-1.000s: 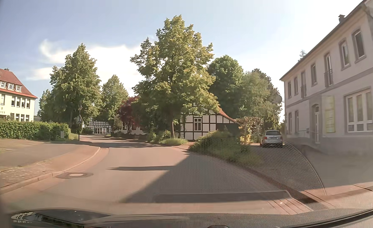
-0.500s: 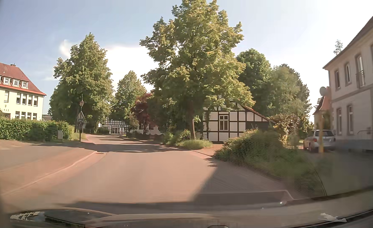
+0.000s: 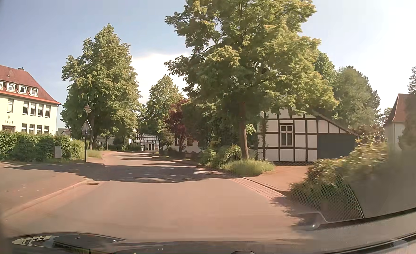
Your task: Follow the waypoints while adhering to traffic rules and regulations
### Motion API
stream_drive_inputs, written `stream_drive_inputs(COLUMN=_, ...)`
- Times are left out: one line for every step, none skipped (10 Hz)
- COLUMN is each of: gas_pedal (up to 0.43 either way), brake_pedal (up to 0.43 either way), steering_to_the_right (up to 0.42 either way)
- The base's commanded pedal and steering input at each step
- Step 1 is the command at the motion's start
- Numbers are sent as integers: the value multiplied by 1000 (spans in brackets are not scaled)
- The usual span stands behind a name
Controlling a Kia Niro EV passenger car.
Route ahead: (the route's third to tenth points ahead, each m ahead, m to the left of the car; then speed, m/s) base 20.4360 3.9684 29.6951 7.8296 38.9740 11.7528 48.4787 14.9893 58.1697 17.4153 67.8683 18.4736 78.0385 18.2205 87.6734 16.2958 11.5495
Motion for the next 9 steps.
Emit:
stream_drive_inputs(gas_pedal=189, brake_pedal=0, steering_to_the_right=-76)
stream_drive_inputs(gas_pedal=189, brake_pedal=0, steering_to_the_right=-76)
stream_drive_inputs(gas_pedal=189, brake_pedal=0, steering_to_the_right=-76)
stream_drive_inputs(gas_pedal=189, brake_pedal=0, steering_to_the_right=-76)
stream_drive_inputs(gas_pedal=189, brake_pedal=0, steering_to_the_right=-76)
stream_drive_inputs(gas_pedal=189, brake_pedal=0, steering_to_the_right=-78)
stream_drive_inputs(gas_pedal=189, brake_pedal=0, steering_to_the_right=-82)
stream_drive_inputs(gas_pedal=177, brake_pedal=0, steering_to_the_right=-87)
stream_drive_inputs(gas_pedal=169, brake_pedal=0, steering_to_the_right=-91)
